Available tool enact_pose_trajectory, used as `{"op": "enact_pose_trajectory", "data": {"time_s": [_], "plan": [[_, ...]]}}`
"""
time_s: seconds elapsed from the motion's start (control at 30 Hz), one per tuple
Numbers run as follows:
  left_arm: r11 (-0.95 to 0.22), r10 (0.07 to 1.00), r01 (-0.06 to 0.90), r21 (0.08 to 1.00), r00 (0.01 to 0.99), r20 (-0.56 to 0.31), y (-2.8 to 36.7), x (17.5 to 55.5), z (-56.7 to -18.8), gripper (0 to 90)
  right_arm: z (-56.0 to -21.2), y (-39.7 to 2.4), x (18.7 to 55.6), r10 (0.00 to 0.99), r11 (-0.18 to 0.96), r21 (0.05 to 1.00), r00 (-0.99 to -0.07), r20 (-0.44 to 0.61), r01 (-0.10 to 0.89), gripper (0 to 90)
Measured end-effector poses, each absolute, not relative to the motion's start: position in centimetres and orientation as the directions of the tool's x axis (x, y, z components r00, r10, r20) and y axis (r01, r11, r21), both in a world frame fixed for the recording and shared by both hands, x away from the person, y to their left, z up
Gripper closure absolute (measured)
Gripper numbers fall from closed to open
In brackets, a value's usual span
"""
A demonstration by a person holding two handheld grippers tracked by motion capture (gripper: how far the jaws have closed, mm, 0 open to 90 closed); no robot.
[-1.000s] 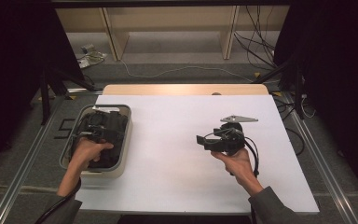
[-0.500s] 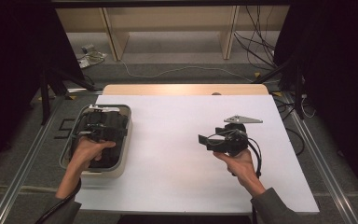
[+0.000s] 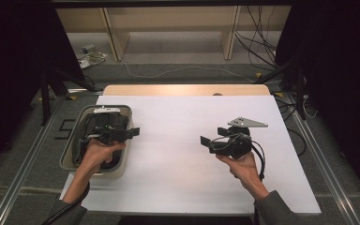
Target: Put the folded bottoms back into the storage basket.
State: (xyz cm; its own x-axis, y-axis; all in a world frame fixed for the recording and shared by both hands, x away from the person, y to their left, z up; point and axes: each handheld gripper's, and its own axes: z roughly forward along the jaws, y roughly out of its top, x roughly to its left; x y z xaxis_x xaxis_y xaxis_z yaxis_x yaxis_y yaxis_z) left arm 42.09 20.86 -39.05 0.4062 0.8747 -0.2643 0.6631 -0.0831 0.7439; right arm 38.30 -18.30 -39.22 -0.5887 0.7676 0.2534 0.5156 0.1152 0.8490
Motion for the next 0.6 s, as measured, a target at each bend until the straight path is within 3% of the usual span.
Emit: {"op": "enact_pose_trajectory", "data": {"time_s": [0.37,0.6], "plan": [[-0.024,0.818,0.611,0.791,0.467,-0.336,20.3,41.2,-39.3,18.4,-39.4,-18.6,38.0,0.765,0.106,0.867,-0.597,0.241,0.487,15.5],[-0.05,0.802,0.566,0.823,0.514,-0.305,19.2,40.4,-39.6,18.2,-39.4,-18.9,37.7,0.756,0.096,0.877,-0.608,0.245,0.472,15.2]]}}
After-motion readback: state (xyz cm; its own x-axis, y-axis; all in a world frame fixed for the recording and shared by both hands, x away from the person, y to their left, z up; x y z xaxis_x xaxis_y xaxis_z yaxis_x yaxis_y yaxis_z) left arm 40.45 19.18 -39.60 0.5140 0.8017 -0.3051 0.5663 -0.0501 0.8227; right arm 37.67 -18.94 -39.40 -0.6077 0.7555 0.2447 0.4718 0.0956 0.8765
